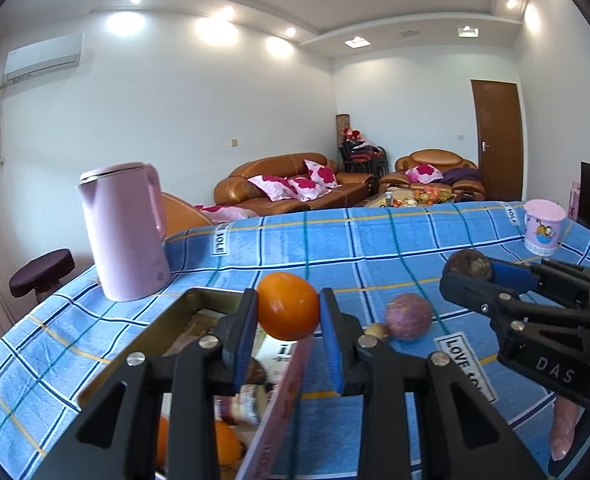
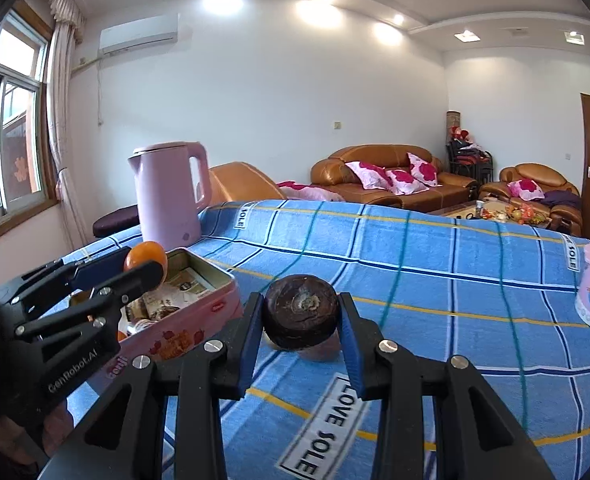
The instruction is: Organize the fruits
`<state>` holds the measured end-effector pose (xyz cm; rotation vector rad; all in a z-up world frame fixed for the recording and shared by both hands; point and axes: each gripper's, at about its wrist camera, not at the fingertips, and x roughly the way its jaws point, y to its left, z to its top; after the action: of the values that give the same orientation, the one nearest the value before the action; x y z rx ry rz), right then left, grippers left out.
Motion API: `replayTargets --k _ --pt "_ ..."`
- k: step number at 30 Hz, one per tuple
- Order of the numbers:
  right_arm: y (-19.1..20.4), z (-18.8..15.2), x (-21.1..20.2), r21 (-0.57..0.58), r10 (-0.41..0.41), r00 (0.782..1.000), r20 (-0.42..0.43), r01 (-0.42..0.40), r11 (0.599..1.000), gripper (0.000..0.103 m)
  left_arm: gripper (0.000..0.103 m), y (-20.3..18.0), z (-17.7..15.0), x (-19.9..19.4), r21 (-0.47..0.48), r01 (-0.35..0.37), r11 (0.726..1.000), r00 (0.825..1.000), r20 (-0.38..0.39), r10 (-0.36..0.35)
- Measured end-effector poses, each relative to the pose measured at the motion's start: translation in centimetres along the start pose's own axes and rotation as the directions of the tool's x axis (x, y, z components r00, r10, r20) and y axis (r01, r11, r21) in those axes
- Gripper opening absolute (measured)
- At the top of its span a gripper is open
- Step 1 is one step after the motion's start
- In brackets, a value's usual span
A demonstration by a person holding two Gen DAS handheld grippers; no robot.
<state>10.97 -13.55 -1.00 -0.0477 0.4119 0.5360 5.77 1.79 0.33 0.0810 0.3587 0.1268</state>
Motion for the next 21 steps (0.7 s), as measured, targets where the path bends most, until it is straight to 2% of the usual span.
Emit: replayTargets --k 10,21 --pt "2.6 2.3 1.2 0.011 0.08 0.997 0.007 -0.08 0.997 0.039 0.032 3.1 0.1 0.1 -0.006 -0.056 0.998 0.997 -0.045 0.056" --pt "5.6 3.5 3.1 -0.034 0.128 0.992 -0.021 -0.129 0.991 0.039 0.032 6.9 -0.1 1.2 -0.043 -0.133 0.99 0.987 -0.095 0.129"
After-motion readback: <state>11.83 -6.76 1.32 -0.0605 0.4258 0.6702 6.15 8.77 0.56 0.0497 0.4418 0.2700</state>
